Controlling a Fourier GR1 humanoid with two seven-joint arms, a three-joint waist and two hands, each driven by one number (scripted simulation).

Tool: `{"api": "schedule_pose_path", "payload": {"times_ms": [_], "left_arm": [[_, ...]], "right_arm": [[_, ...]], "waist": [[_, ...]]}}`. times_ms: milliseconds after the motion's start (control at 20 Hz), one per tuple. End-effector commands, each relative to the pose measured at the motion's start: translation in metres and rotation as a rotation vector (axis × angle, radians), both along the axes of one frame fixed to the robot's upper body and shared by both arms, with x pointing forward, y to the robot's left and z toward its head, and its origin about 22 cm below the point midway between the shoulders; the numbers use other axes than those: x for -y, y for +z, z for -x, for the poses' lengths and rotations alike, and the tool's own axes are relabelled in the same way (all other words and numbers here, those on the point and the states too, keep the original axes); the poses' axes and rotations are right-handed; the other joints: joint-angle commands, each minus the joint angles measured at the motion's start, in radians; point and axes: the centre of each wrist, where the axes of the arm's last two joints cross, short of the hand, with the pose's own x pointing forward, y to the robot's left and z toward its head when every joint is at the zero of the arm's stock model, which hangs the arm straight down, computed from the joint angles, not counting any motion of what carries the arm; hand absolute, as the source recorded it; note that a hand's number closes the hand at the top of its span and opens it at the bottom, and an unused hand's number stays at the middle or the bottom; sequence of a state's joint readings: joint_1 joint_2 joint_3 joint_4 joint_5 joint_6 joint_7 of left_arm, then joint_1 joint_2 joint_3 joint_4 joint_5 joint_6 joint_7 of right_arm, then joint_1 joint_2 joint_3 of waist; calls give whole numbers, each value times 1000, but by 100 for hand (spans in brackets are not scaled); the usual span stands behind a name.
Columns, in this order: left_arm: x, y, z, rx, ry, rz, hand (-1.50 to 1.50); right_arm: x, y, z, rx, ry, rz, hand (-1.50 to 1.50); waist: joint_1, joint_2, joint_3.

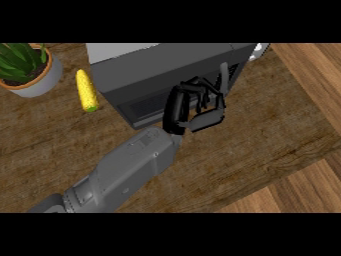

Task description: Pick up the milk, place it into the microwave and close the microwave

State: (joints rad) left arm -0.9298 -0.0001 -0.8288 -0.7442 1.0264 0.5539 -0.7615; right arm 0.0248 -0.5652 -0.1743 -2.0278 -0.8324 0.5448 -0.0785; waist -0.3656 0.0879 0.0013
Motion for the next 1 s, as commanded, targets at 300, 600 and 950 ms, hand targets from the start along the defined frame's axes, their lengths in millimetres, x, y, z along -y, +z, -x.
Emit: {"api": "schedule_pose_path", "payload": {"times_ms": [300,600,950], "left_arm": [[-8,-6,-18,-44,33,-166,150],[-14,-15,-18,-123,100,-181,150],[-24,-29,-15,-215,173,-183,150]], "right_arm": [[-5,6,-2,10,96,-27,-150],[-4,13,1,19,121,-22,-150],[4,15,5,10,84,-32,-150]], "waist": [[-6,15,4],[19,2,0],[80,-3,-2]]}}
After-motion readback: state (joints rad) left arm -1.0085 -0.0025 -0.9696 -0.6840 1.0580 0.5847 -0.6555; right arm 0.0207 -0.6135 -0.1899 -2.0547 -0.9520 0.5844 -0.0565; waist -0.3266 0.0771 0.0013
